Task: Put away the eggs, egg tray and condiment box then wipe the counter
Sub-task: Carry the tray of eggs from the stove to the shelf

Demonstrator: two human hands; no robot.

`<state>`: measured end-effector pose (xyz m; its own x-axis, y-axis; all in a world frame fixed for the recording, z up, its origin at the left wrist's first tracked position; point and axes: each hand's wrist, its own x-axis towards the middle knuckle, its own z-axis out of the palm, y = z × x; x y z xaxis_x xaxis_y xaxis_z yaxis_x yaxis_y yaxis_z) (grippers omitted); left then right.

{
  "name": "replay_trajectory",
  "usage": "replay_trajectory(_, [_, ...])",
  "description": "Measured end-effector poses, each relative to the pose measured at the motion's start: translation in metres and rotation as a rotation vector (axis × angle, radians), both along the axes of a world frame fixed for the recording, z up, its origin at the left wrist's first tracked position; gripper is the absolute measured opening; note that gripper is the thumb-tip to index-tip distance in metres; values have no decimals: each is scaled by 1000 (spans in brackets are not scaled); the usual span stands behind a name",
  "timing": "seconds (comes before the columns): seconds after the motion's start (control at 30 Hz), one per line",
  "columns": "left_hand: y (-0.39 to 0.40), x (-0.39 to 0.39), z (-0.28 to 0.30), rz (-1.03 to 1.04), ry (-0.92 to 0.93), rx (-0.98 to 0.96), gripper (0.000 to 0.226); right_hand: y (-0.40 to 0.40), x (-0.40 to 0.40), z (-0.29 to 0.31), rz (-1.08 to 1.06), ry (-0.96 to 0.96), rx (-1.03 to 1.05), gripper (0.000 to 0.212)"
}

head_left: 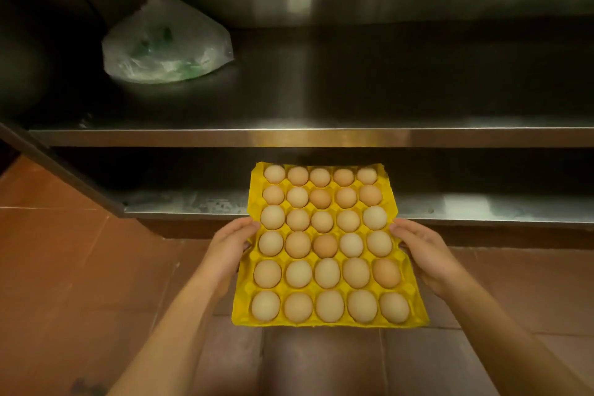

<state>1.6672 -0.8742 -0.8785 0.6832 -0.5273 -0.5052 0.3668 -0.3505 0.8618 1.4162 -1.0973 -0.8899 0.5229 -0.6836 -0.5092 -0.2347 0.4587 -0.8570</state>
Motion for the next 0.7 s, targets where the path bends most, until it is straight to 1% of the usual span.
replay_trajectory(0.03, [-7,2,-10,5,-4,4,20,-5,4,-10,-9,1,-7,15])
replay_trajectory(0.1, [-18,7,-27,13,23,12,16,-12,9,-28,-29,10,2,14])
replay_trajectory(0.2, [-28,11,-41,20,101,24,10,-19,12,-49,-37,32,23,23])
replay_trajectory(0.33, [-39,15,-47,-20,172,40,26,-25,17,-64,-44,56,56,14])
replay_trajectory(0.53, [-50,26,-54,-49,157,97,42,-36,25,-80,-87,56,83,12])
replay_trajectory(0.7, [-53,29,-66,-15,213,45,34,-44,34,-84,-109,31,117,15])
